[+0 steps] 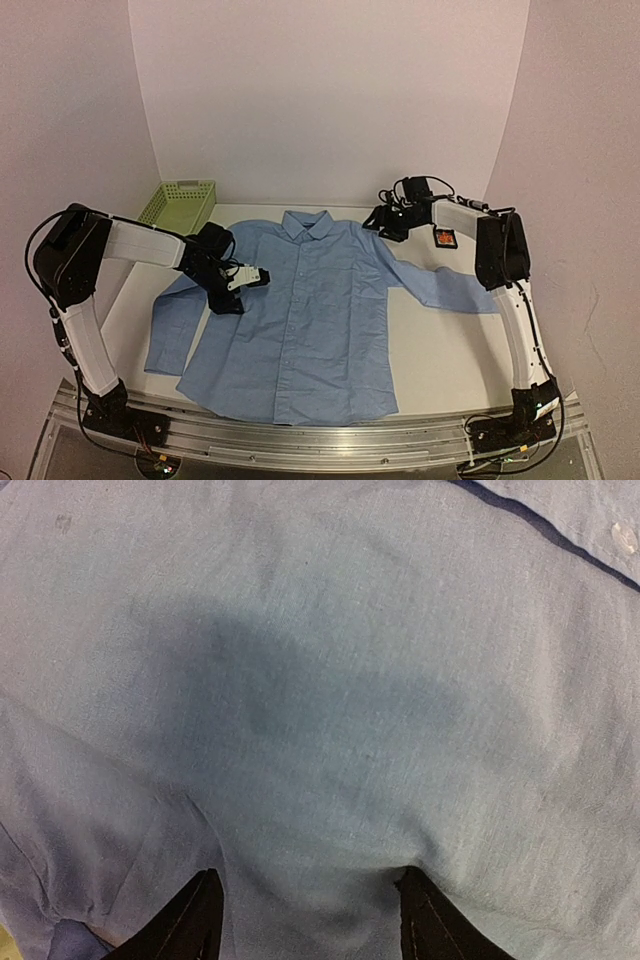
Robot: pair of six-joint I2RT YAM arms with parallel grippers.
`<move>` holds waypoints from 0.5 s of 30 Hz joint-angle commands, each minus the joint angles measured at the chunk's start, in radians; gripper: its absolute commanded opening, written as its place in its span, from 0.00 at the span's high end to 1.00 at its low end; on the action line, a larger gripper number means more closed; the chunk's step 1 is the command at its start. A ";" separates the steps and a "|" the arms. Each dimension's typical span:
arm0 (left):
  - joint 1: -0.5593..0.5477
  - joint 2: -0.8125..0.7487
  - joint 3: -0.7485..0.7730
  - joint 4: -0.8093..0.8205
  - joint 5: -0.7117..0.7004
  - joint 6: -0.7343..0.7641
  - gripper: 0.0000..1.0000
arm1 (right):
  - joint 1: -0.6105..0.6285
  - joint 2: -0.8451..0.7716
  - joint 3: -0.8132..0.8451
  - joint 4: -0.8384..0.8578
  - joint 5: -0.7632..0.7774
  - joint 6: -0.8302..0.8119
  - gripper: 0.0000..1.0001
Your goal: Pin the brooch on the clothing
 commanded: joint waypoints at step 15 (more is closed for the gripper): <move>-0.004 0.059 -0.134 0.003 -0.055 0.087 0.46 | -0.071 -0.008 0.045 0.070 0.175 0.023 1.00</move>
